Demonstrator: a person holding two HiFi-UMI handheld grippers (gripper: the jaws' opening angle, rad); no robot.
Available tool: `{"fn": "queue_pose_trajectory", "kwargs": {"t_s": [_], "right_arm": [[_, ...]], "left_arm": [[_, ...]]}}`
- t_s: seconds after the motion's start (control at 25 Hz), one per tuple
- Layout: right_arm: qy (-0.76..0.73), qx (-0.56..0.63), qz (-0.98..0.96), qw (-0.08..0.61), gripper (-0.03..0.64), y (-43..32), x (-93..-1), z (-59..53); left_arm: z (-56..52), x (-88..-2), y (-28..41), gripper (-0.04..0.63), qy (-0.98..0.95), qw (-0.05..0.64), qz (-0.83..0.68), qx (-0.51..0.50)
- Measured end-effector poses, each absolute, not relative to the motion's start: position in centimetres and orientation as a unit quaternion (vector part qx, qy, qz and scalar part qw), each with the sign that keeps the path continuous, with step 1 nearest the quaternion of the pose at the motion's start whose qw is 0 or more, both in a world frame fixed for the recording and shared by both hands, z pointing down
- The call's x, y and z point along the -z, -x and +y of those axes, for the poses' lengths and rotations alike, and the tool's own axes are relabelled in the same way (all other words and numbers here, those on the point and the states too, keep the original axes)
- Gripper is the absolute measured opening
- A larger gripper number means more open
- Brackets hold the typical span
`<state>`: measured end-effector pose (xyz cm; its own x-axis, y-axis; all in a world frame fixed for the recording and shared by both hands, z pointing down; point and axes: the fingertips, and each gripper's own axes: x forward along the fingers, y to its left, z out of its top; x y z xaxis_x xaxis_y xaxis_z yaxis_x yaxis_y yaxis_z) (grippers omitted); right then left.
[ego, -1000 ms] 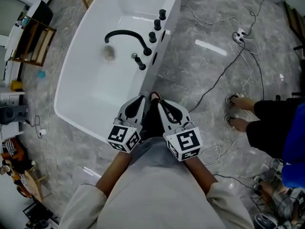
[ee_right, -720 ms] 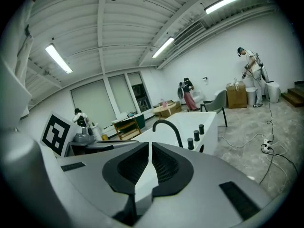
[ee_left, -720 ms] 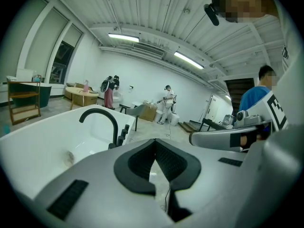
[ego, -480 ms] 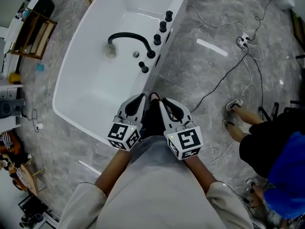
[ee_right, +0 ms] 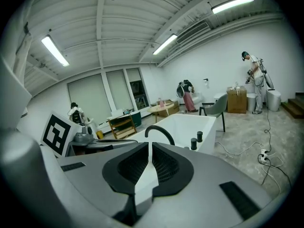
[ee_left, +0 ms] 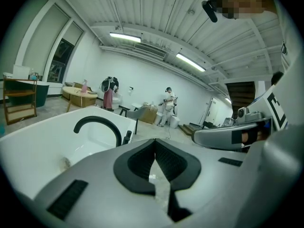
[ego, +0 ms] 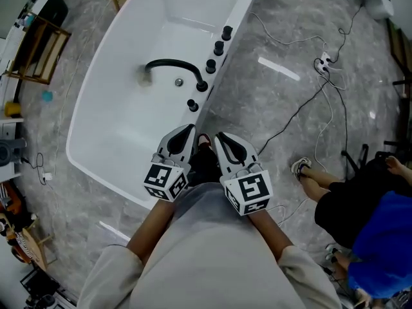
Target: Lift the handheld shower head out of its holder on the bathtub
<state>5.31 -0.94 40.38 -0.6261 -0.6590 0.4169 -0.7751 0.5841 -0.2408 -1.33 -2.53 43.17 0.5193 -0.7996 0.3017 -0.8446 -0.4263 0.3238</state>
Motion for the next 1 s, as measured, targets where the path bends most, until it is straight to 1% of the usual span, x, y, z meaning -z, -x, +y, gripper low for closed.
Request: {"fn": "queue_pose_trajectory", "kwargs": {"t_s": [0.32,0.52,0.84,1.0], "right_arm": [[-0.413,-0.175,-0.882,0.143,0.02,-2.7,-38.9,-4.8],[-0.413,-0.163,-0.884,0.142,0.02,-1.4,-38.7,-6.4],[-0.397,-0.179,-0.886,0.16,0.02,0.2,-40.0,-6.9],[-0.385,-0.193,-0.886,0.17,0.02,0.9,-41.2,-6.9]], "left_arm": [[-6.2,-41.9,4.0,0.005,-0.85,0.211,-0.481,-0.027],[-7.8,-41.6,5.3,0.005,-0.854,0.189,-0.484,-0.021],[-7.5,-43.5,7.6,0.006,-0.837,0.2,-0.509,-0.024],[-7.2,-45.7,8.0,0.006,-0.831,0.211,-0.513,-0.043]]}}
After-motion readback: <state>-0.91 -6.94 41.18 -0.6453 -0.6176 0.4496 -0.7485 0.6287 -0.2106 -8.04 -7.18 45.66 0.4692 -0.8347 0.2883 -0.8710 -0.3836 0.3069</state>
